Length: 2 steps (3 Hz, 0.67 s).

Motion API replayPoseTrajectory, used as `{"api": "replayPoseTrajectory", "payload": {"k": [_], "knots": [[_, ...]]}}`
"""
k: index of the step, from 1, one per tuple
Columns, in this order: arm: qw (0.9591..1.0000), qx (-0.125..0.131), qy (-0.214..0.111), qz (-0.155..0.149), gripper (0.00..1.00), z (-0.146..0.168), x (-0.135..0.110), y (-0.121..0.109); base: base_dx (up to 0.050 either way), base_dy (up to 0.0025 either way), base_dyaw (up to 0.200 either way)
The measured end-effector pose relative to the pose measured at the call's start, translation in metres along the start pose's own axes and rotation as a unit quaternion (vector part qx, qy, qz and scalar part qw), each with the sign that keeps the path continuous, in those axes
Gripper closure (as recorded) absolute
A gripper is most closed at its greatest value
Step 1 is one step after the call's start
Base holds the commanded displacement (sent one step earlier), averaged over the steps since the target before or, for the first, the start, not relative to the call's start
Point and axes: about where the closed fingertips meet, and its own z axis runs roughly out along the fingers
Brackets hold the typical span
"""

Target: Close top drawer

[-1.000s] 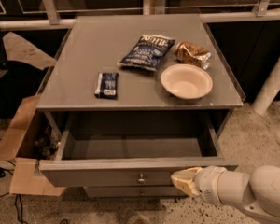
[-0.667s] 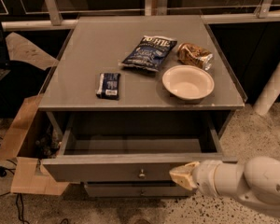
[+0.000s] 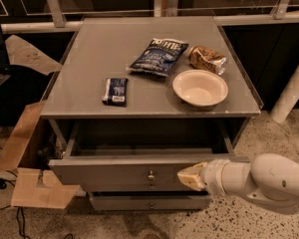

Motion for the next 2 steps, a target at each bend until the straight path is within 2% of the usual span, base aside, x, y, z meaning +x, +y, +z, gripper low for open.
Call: {"api": "replayPoseTrajectory", "payload": {"k": [1,2], "knots": [[1.0,0.001,0.0,-0.002,1.0,0.002,-0.002,-0.002,0.0,0.0,0.0],[0.9999,0.004,0.0,-0.01,0.83,0.015,-0.016,-0.015,0.0,0.0,0.0]]}}
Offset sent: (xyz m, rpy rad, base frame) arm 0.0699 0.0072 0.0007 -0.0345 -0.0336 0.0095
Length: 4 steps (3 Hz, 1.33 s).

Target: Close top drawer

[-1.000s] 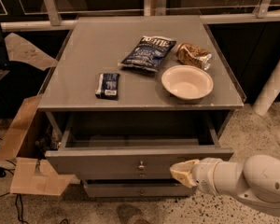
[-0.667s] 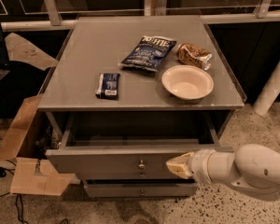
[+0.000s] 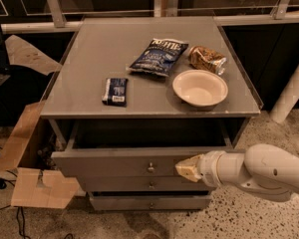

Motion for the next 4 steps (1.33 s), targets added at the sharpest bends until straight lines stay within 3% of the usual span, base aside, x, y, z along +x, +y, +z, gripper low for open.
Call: {"api": "replayPoseTrajectory", "payload": {"k": [2,3,4], "knots": [[1.0,-0.002,0.005,-0.006,0.36,0.008,-0.007,-0.009,0.0,0.0,0.0],[0.9997,-0.012,0.021,-0.001,0.13,0.006,0.006,-0.008,0.0,0.0,0.0],[0.9986,-0.024,0.042,0.022,0.0,-0.009,0.035,0.004,0.0,0.0,0.0]]}}
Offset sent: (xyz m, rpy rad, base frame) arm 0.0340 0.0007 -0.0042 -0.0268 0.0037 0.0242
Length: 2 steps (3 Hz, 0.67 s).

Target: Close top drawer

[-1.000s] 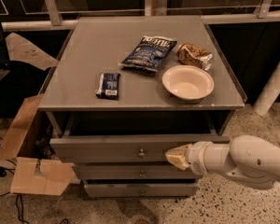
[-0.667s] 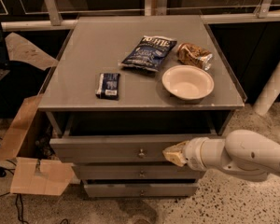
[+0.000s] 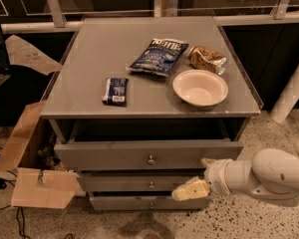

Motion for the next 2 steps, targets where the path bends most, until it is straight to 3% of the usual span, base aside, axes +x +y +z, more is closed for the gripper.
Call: {"api": "replayPoseTrajectory", "payload": {"k": [1,2], "knots": [[0.9999,-0.001,0.008,0.013,0.0,-0.013,0.018,0.006,0.0,0.0,0.0],[0.9991,-0.022,0.028,0.023,0.0,-0.025,0.04,0.023,0.0,0.0,0.0]]}}
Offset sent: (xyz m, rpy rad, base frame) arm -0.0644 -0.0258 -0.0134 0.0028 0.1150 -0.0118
